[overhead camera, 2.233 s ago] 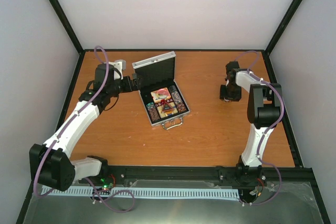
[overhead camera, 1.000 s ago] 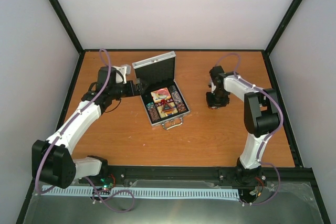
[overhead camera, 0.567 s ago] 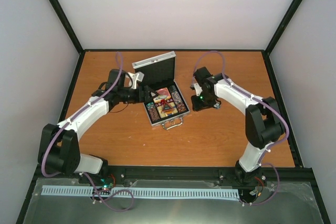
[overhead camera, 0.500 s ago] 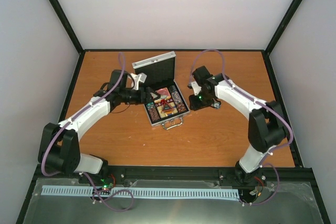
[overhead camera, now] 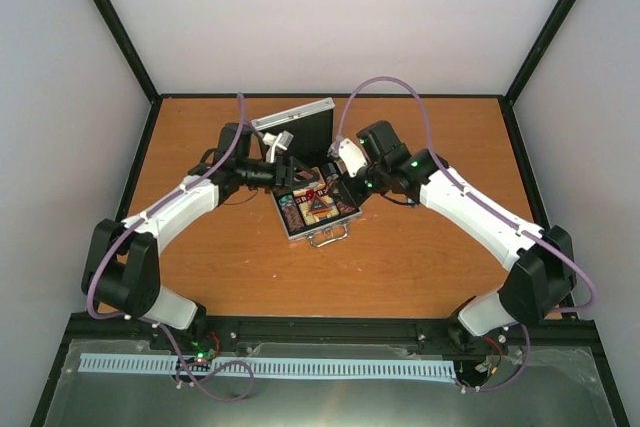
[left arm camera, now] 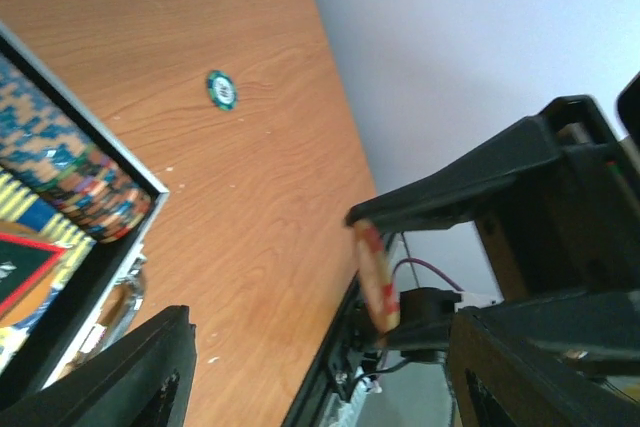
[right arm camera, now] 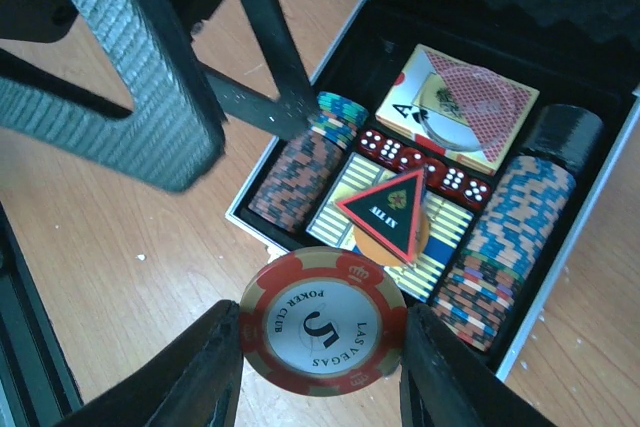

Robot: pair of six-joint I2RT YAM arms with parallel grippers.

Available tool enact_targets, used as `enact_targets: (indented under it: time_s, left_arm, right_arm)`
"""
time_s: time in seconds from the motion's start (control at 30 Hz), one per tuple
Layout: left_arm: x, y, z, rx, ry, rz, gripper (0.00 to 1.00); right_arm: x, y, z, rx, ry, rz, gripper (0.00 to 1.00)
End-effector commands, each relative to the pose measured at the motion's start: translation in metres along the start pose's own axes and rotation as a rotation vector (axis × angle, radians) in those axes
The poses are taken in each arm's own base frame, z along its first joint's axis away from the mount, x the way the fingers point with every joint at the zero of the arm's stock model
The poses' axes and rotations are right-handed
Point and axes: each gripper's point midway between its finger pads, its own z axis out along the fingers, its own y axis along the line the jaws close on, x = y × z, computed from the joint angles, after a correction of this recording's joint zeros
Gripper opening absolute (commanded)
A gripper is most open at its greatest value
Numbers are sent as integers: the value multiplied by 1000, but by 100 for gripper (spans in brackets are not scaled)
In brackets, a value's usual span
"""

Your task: Pack up texas hold em set

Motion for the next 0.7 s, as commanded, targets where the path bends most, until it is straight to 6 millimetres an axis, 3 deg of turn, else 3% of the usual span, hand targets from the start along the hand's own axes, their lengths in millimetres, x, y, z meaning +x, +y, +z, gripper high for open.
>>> enact_targets:
  time_s: [0.0,0.27,0.67]
  left_arm:
    - [-8,-30,6,110,29,13,70]
    - [-9,-23,16,110,66,-25,56]
    - [0,-26,22,142,120,-49,36]
  right_arm:
    - [-16,15,4,-22,-41,-81,38]
    - [-19,20,9,-10,-32,-121,38]
    - [-15,12,23,38,17,-121,38]
